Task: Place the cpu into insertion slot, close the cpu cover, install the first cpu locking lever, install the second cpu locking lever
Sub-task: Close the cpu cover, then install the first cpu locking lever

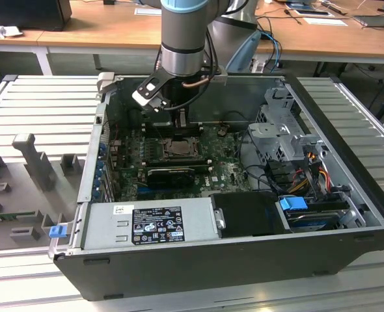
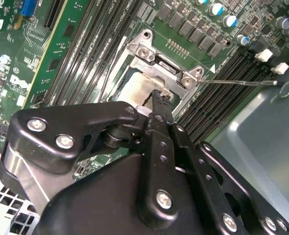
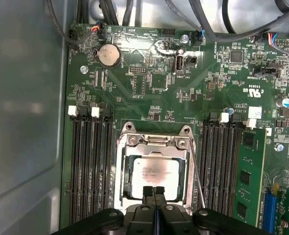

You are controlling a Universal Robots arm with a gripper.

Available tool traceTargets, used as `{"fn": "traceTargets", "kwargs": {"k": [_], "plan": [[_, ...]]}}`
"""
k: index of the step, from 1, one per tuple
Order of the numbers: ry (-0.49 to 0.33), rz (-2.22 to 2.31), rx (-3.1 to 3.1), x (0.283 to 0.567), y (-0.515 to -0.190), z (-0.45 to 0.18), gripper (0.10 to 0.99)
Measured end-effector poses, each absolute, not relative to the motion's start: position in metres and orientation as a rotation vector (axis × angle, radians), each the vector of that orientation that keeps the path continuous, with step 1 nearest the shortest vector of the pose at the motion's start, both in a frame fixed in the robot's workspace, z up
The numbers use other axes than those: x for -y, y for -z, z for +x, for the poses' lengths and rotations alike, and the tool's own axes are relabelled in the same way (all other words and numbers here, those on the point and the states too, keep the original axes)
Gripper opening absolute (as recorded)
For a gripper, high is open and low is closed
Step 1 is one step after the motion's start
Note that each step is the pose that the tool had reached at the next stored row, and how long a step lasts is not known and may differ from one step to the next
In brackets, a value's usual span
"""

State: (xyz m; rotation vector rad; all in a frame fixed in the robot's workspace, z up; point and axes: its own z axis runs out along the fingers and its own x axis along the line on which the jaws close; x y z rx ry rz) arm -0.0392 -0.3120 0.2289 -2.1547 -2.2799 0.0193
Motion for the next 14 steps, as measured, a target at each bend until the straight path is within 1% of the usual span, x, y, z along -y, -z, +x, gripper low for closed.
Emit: {"fn": "traceTargets", "kwargs": {"k": [14], "plan": [[-0.019,-2.155,2.280,0.3120,-0.2289,-0.0440,0.106]]}}
